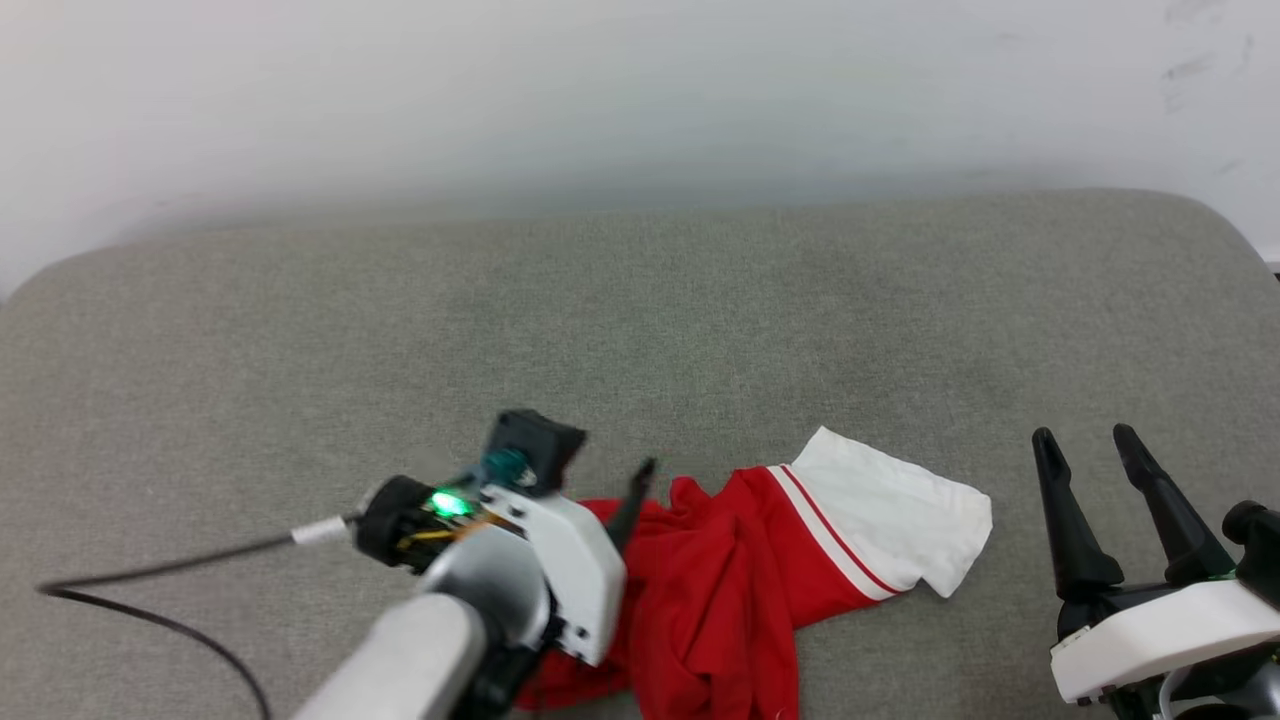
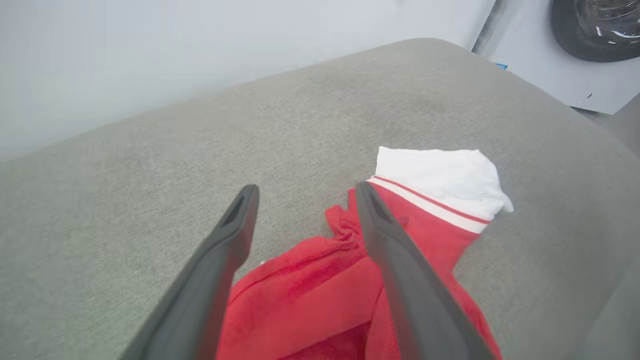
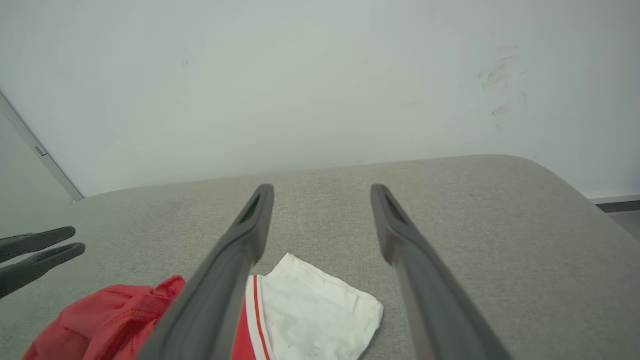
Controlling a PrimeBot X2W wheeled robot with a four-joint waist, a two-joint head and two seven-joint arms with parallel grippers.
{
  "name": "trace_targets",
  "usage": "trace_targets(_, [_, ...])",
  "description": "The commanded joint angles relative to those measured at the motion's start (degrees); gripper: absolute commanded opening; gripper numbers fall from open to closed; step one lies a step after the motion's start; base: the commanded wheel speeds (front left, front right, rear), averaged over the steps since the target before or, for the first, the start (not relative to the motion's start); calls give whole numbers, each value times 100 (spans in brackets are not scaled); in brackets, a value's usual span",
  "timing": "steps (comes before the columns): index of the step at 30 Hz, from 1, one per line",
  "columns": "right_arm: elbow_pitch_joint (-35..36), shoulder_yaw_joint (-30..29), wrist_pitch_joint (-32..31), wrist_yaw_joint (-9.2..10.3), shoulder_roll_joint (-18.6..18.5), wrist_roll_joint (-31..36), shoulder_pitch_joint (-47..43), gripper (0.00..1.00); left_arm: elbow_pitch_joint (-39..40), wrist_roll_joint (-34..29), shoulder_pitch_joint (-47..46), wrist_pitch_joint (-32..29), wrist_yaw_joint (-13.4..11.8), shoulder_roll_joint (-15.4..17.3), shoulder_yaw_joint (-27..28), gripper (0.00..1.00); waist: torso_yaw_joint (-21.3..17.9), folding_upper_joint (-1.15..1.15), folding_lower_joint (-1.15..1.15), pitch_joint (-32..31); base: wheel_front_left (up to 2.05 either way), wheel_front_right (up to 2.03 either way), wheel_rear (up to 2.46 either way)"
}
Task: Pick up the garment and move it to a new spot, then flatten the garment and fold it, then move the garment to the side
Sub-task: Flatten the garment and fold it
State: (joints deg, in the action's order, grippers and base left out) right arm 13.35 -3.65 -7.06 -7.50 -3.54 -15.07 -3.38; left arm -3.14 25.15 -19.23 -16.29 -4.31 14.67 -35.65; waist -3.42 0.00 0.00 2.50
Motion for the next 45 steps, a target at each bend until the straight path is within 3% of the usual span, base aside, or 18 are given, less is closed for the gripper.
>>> trace_targets(1, [38, 11, 13, 2, 22, 4, 33, 100, -77, 80, -101, -201, -18, 135, 97, 100, -33, 0, 0, 82, 0, 0, 0])
trace_targets(8, [10, 16, 62, 2, 30, -53, 174, 100, -520, 487, -397, -1415, 77, 793, 434, 100, -143, 0, 0, 488, 0, 0, 0])
trace_targets(19, [-193, 47, 196, 2, 43, -157, 354, 100, -1019, 1039, -149, -3088, 564, 929, -155, 100, -304, 0, 0, 809, 0, 0, 0])
trace_targets(20, [-208, 39, 205, 2, 45, -161, 360, 100, -1007, 1058, -110, -3209, 614, 915, -229, 85, -311, 0, 0, 812, 0, 0, 0])
trace_targets(22, [-238, 20, 211, 2, 46, -169, 370, 100, -940, 1106, -72, -3289, 673, 867, -316, 15, -319, 0, 0, 810, 0, 0, 0])
trace_targets(23, [-251, 13, 204, 2, 48, -166, 375, 100, -916, 1085, -68, -3322, 675, 872, -344, 0, -322, 0, 0, 802, 0, 0, 0])
trace_targets(31, [-328, -16, 206, 2, 57, -180, 373, 100, -587, 630, -458, -2489, 341, 1003, -21, 0, -283, 0, 0, 683, 0, 0, 0])
trace_targets(39, [-273, -100, 175, 2, 60, -162, 303, 100, -239, 127, -682, -1728, -361, 1382, 566, 0, -148, 0, 0, 618, 0, 0, 0])
trace_targets(45, [-220, -120, 155, 2, 60, -140, 271, 100, -42, 440, 5, -1707, -891, 1556, 1049, 0, -89, 0, 0, 610, 0, 0, 0])
